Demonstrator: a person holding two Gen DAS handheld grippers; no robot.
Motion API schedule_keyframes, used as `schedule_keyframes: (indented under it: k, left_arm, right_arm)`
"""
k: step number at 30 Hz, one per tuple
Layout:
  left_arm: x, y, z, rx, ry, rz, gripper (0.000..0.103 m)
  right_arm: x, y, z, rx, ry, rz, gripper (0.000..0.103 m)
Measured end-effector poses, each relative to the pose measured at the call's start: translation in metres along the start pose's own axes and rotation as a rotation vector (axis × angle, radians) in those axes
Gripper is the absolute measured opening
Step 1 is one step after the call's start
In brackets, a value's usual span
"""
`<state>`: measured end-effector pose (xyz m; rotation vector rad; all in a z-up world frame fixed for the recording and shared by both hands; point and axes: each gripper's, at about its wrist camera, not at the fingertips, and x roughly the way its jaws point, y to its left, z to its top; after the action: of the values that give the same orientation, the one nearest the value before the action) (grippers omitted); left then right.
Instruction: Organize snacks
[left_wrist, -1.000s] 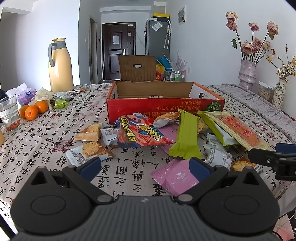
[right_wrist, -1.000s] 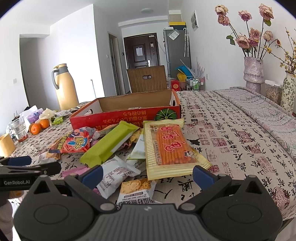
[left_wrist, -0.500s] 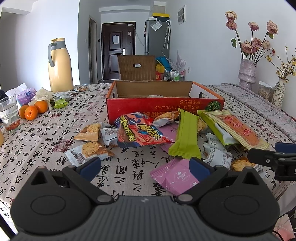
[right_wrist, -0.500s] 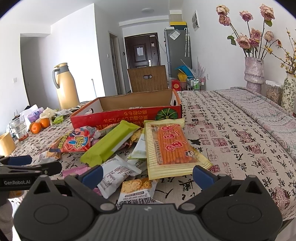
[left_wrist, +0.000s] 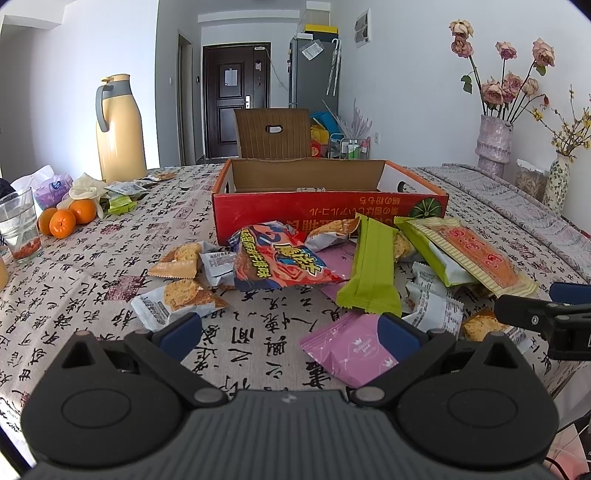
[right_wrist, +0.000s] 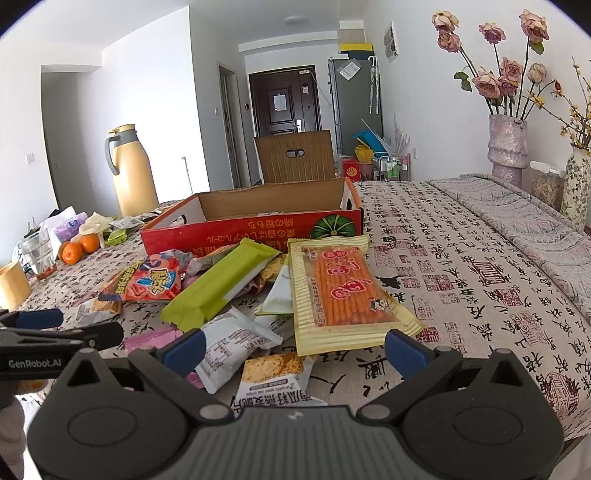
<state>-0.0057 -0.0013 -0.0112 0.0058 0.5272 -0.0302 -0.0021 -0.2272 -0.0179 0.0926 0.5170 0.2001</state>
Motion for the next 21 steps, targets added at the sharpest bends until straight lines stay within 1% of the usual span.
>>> schedule_keyframes:
  k: [4, 7, 9, 11, 14, 19, 21]
  left_arm:
    - [0.000, 0.000, -0.002, 0.000, 0.006, 0.000, 0.103]
    - [-0.001, 0.000, -0.003, 0.001, 0.011, 0.000, 0.103]
    - [0.000, 0.000, -0.003, 0.002, 0.016, 0.000, 0.103]
    - [0.001, 0.000, -0.003, 0.002, 0.022, 0.000, 0.103]
    - [0.002, 0.000, -0.004, 0.002, 0.030, 0.001, 0.103]
    - [0.004, 0.001, -0.005, -0.001, 0.042, 0.000, 0.103]
    - [0.004, 0.001, -0.006, -0.002, 0.047, -0.001, 0.103]
  right_arm:
    - [0.000, 0.001, -0.002, -0.016, 0.003, -0.003, 0.101]
    - [0.001, 0.004, -0.005, -0.036, 0.014, -0.006, 0.093]
    - [0.003, 0.006, -0.007, -0.047, 0.024, -0.005, 0.085]
    - [0.005, 0.008, -0.009, -0.059, 0.038, 0.000, 0.081]
    - [0.010, 0.011, -0.012, -0.072, 0.057, 0.009, 0.079]
    - [0.022, 0.015, -0.017, -0.091, 0.093, 0.016, 0.065]
    - [0.026, 0.017, -0.019, -0.094, 0.106, 0.015, 0.057]
